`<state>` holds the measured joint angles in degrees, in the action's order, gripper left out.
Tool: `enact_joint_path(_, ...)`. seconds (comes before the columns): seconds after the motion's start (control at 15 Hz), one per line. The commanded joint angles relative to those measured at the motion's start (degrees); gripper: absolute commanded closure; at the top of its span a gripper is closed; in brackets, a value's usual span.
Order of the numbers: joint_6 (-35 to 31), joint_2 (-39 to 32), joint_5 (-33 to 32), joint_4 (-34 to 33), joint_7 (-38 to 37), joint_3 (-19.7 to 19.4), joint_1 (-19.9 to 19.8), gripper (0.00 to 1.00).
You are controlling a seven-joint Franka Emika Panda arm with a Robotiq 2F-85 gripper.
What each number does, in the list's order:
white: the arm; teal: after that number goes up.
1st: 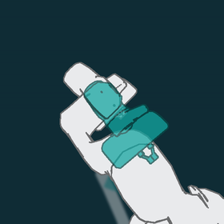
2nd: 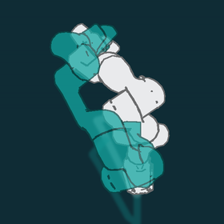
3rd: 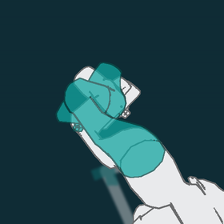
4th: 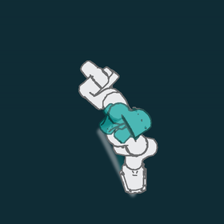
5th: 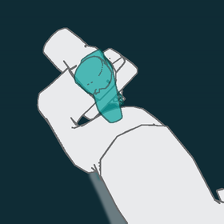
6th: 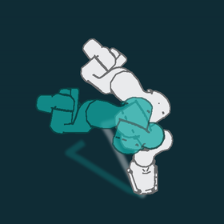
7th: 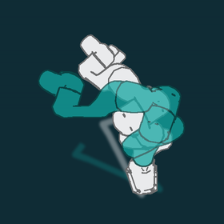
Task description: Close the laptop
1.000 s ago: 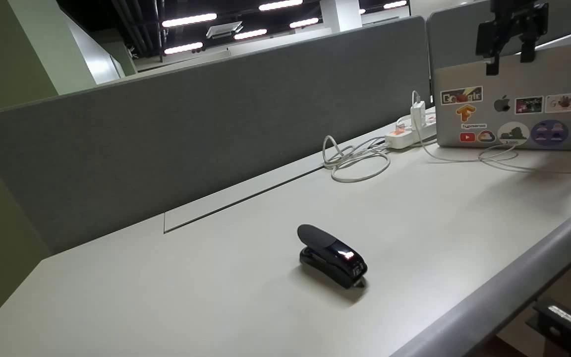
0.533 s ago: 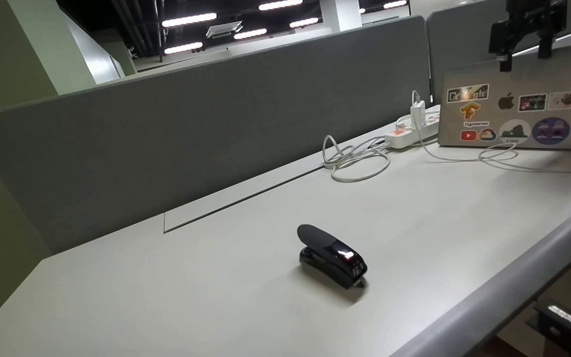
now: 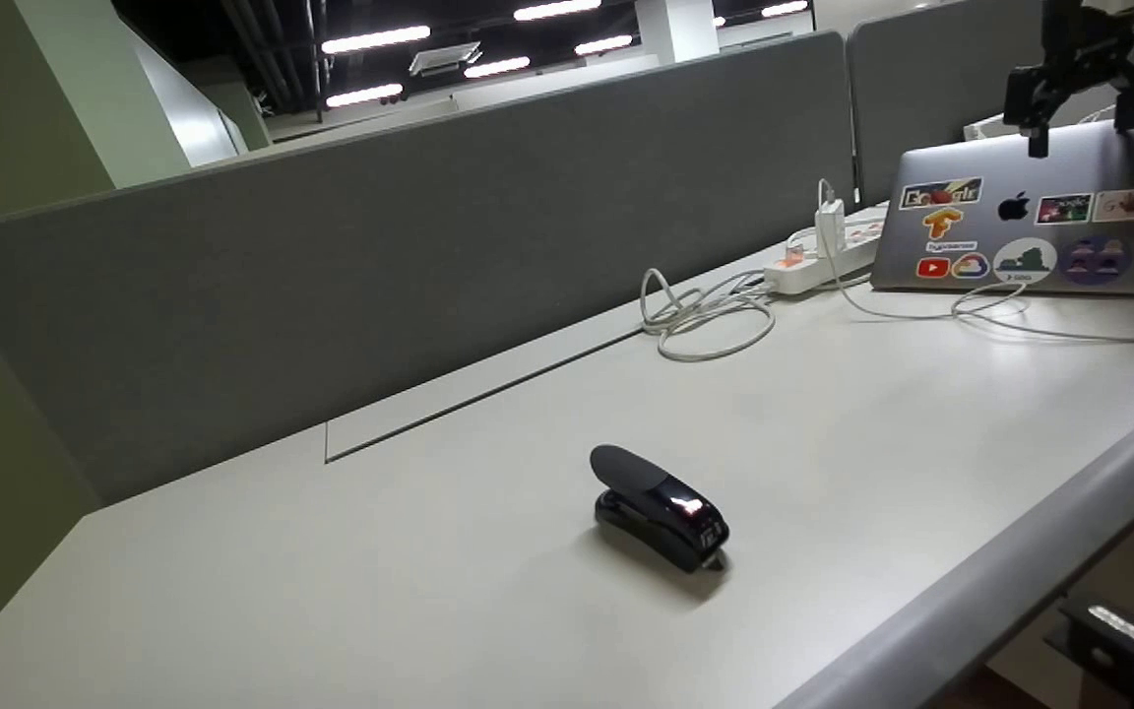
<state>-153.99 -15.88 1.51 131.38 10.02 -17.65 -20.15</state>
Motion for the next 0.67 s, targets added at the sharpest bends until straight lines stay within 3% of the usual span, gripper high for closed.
enact_joint_path(0.0,0.1,-6.0,4.0,-5.5,-1.7,0.7,-2.8,0.0)
enact_joint_path(0.13,1.3,-8.6,5.8,-8.0,-2.6,0.8,-3.9,0.0)
enact_joint_path(0.2,-0.2,-5.3,3.9,-4.1,-0.7,0.7,-3.1,0.0)
enact_joint_path(0.6,-1.4,-6.2,3.7,-4.1,-1.1,1.0,-2.9,0.0)
